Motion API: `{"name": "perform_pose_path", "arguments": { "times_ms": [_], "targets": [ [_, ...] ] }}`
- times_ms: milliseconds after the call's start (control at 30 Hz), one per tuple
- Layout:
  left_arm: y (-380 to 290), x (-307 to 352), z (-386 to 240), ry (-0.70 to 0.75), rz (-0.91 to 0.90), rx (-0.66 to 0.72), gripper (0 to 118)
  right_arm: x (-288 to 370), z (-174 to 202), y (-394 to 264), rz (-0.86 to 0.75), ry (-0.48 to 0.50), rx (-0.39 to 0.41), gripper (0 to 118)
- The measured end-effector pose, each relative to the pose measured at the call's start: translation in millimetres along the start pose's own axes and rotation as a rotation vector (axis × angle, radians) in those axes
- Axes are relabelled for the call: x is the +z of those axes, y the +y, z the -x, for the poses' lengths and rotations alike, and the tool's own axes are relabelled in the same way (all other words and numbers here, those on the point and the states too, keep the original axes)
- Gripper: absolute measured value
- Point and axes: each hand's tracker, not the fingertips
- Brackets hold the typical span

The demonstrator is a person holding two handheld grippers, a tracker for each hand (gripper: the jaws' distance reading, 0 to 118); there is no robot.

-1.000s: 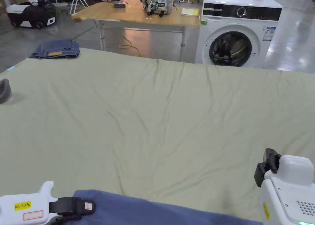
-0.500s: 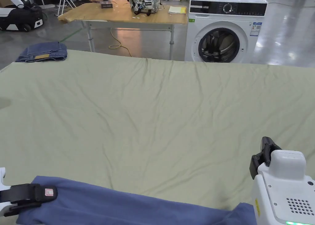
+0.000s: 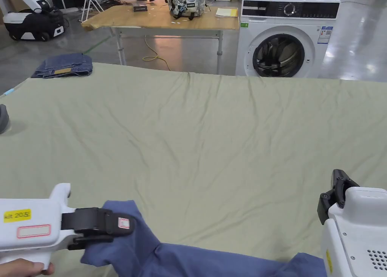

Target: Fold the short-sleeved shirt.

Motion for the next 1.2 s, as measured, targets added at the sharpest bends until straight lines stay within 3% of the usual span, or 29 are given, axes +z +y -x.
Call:
{"name": "perform_pose_path", "arguments": {
  "times_ms": [300,567,667,700,800,833,1000,1067,1133,1200],
  "targets": [
    [-18.1,-113.1,-20.1,0.034,0.146,0.012,6,6.5,-18.6,-3.7,0.027,-0.037,0.003,0],
    [-47.3,-206.3,-15.3,0.254,0.243,-0.002,6,11.5,-30.9,-8.9,0.058,-0.065,0.002,0],
    [-51.6,-215.9,-12.7,0.272,0.244,-0.021,6,12.1,-32.9,-10.0,0.065,-0.07,-0.001,0],
    [-50.7,-215.1,-13.9,0.279,0.242,-0.033,9,12.1,-33.3,-10.4,0.067,-0.07,-0.001,0],
    [-46.6,-205.0,-21.5,0.219,0.245,-0.058,43,11.8,-34.2,-11.7,0.077,-0.068,-0.003,0],
    [-44.8,-200.7,-25.2,0.201,0.247,-0.061,47,11.7,-34.4,-12.0,0.079,-0.067,-0.005,0],
    [-33.3,-170.0,-38.7,0.134,0.227,-0.109,45,12.3,-35.1,-11.8,0.086,-0.059,-0.003,0],
    [-31.0,-158.9,-40.7,0.108,0.203,-0.128,34,12.9,-35.5,-12.3,0.088,-0.056,-0.003,0],
    [-35.2,-144.6,-55.4,0.108,0.172,-0.149,14,13.3,-36.4,-13.1,0.089,-0.057,-0.003,0],
    [-35.4,-144.1,-48.9,0.125,0.146,-0.142,11,13.6,-38.0,-14.8,0.094,-0.057,-0.008,0]
  ]
}}
